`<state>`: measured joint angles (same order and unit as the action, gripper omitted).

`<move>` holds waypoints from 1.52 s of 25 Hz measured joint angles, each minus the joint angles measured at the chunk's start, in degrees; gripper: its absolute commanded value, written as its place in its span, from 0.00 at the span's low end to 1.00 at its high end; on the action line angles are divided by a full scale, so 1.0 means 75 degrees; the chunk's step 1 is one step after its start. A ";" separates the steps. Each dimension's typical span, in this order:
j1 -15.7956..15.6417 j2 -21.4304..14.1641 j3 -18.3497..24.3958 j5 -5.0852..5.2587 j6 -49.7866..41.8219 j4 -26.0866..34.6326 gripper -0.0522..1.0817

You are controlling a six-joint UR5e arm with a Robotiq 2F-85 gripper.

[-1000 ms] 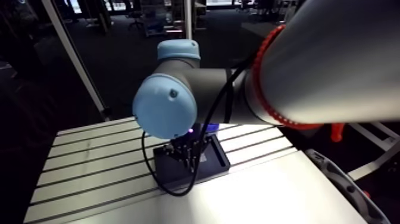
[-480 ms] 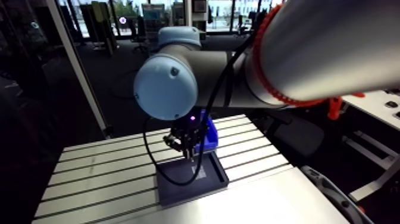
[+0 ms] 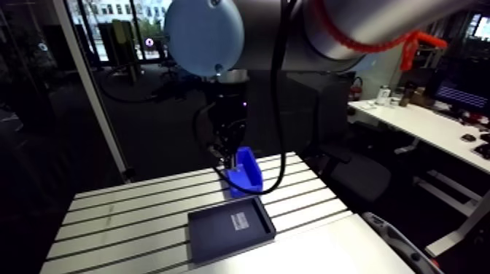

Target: Pick up the M10 bolt from the tray and put it into the blue bin.

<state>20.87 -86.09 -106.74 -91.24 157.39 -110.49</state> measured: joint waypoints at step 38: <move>0.0327 0.2695 0.2194 -0.0021 0.5077 -0.0513 0.94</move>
<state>23.31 -65.87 -90.29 -91.39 195.47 -114.34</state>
